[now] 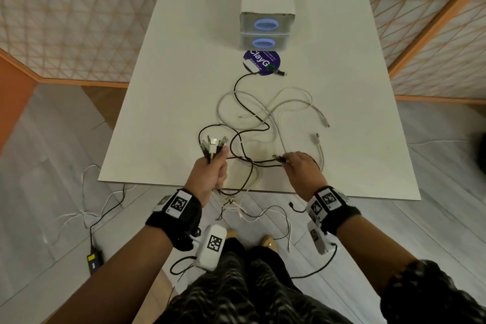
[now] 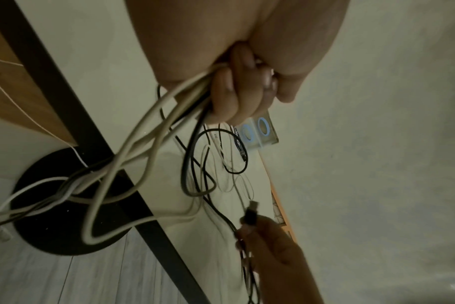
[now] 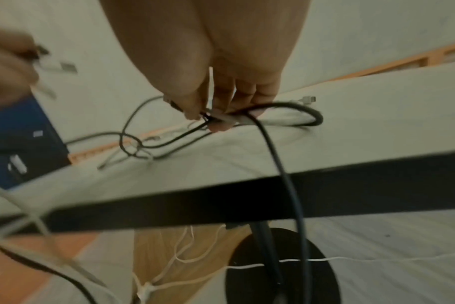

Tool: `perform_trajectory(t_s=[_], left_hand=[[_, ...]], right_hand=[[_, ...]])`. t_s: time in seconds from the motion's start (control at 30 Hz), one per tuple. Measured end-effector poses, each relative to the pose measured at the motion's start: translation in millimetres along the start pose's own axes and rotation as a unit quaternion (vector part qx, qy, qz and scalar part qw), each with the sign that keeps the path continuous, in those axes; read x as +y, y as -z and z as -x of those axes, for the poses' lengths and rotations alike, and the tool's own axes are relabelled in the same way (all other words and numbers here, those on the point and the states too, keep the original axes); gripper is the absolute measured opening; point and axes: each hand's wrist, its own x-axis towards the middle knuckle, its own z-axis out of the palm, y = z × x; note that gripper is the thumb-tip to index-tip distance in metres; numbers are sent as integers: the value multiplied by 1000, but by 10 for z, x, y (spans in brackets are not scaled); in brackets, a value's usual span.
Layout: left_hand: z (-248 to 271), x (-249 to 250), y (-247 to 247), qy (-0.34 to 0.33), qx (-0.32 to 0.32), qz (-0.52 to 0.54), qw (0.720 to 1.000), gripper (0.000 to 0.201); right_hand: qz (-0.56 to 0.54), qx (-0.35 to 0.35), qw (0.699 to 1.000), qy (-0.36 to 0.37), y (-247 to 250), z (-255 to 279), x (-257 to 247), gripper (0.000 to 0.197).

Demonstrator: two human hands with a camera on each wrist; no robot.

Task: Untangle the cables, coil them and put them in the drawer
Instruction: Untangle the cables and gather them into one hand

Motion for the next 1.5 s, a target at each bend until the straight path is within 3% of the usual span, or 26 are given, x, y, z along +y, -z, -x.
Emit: perform_trajectory(t_s=[0.13,0.2,0.3,0.43,0.57,0.63,0.7,0.77,0.83,0.9,0.97,1.07,1.17,1.23,1.3,1.4,1.5], left_hand=[[21,-2,-73,-76,40,-54,995,46],[56,9,-217,-101,38,-78,991,41],[47,-25,-486,-105,14,-53,993,18],[-21,-103,-633,-117,15,-91,989,17],[-152,-133,-556,-49,66,-59,995,29],[-222,-129,-494,-11,79,22,997,34],[-268,-96,-437,17,87,96,991,39],[-292,-57,-383,51,79,209,973,39],[-313,-55,-346,67,61,315,945,36],[-301,-52,-369,78,43,346,934,38],[-283,-46,-414,83,25,363,928,41],[-263,-44,-440,87,19,378,922,42],[-258,-68,-353,89,6,355,931,43],[-245,-106,-253,92,13,335,938,43],[-221,-153,-170,96,21,342,935,44],[-193,-191,-84,98,11,373,922,44],[-189,-184,-6,97,-2,362,927,45]], right_hand=[[-156,131,979,-8,99,102,-235,15],[-244,121,962,-20,178,135,-445,15],[-279,101,955,-6,196,158,-704,19],[-343,76,936,-22,125,160,-810,29],[-390,-4,920,-31,181,150,-615,23],[-384,21,920,-74,194,146,-477,21],[-309,49,939,-143,193,138,-306,15],[-240,-13,944,-226,204,139,-202,27],[-260,-144,902,-314,237,163,-243,48],[-309,-252,846,-353,278,192,-374,61],[-343,-292,820,-354,268,197,-498,62],[-395,-281,805,-342,148,202,-576,38],[-456,-204,803,-325,53,198,-557,12],[-467,-145,807,-331,66,175,-513,7],[-454,-132,812,-341,109,150,-467,7],[-413,-167,832,-331,147,147,-441,15],[-404,-162,849,-299,174,163,-485,26]])
